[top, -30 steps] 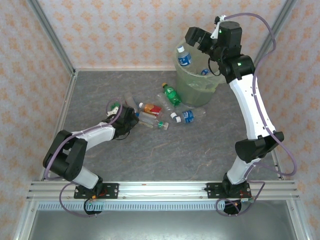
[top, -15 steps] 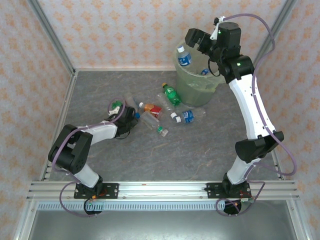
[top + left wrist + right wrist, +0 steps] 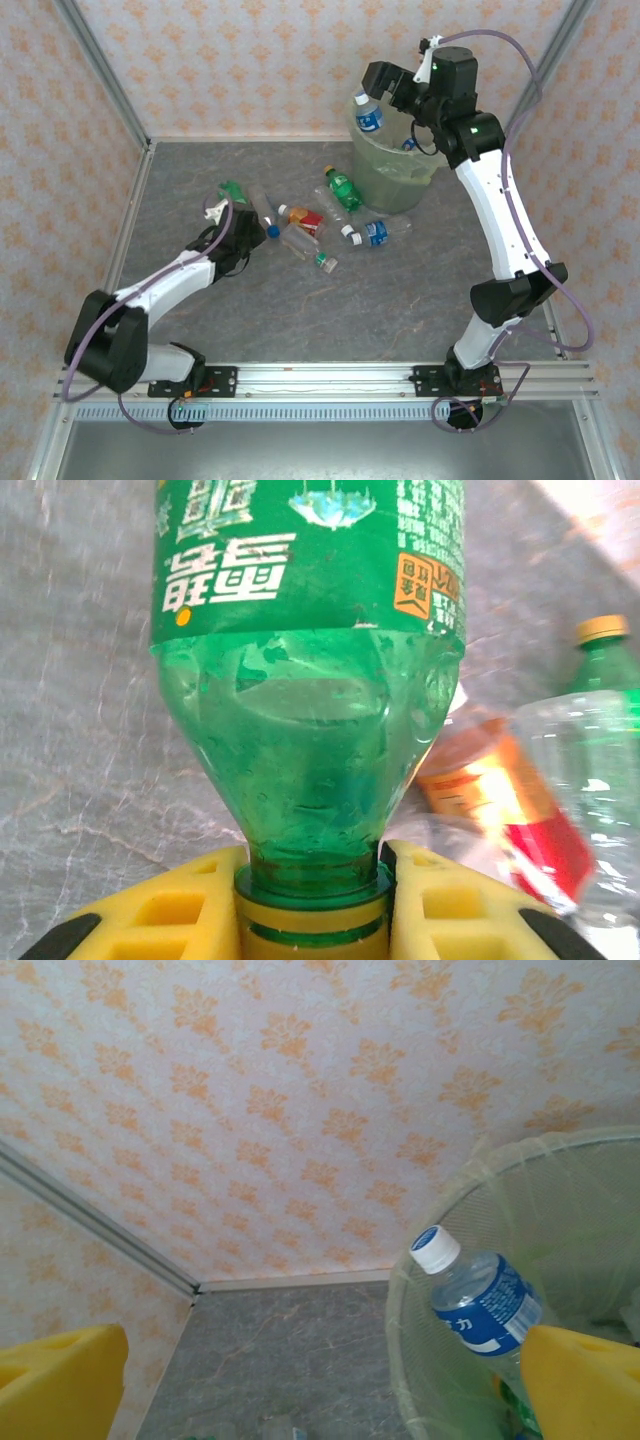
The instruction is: Put the plastic bottles in the bin
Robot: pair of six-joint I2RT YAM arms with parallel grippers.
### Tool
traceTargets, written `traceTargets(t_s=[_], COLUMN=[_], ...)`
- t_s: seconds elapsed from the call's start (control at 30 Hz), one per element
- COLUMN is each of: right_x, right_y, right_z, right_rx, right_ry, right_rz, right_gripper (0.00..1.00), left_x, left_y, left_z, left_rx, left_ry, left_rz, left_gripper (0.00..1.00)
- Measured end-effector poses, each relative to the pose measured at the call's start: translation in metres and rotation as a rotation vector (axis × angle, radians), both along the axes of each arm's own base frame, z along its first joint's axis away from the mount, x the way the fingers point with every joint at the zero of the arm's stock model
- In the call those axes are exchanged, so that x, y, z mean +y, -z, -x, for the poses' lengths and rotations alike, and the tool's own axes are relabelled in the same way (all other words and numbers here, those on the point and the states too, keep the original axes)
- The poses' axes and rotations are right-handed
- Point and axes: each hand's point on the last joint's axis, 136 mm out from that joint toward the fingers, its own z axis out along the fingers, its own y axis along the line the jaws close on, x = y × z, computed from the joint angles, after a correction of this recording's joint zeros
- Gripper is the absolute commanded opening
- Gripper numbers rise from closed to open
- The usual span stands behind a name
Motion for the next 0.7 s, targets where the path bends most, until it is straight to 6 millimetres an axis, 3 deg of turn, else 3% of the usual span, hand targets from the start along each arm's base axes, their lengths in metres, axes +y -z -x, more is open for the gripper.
traceTargets(t_s=[0.17, 0.3, 0.43, 0.57, 0.7], right_x=[0.016, 0.038, 0.073, 0.116, 0.143], right_y=[-0.007, -0.013, -0.003, 0.014, 0.033], right_z=[0.006, 0.014, 0.021, 0.034, 0.045], right_rx=[-0.013, -0.019, 0.011, 0.059, 0.115], right_ry=[-0.077, -0.188, -0.299, -0.432, -0.519], right_rz=[-0.04, -0.093, -0.108, -0.115, -0.111], right_gripper=[1.0, 1.0, 0.96, 0.86, 0.85], left_x=[-0.01, -0.046, -0.086, -0.103, -0.115], left_y=[-0.045, -0.094, -0.145, -0.176, -0.188], left_z=[0.003, 0.002, 0.005, 0.007, 0.011], left_rx=[-0.091, -0.208, -0.333, -0.416, -0.454], left_ry=[0.097, 0.253, 0.401, 0.479, 0.544], left_rz=[-0.053, -0.107, -0.142, -0.15, -0.156], left_gripper=[0.27, 0.27, 0.27, 0.27, 0.26])
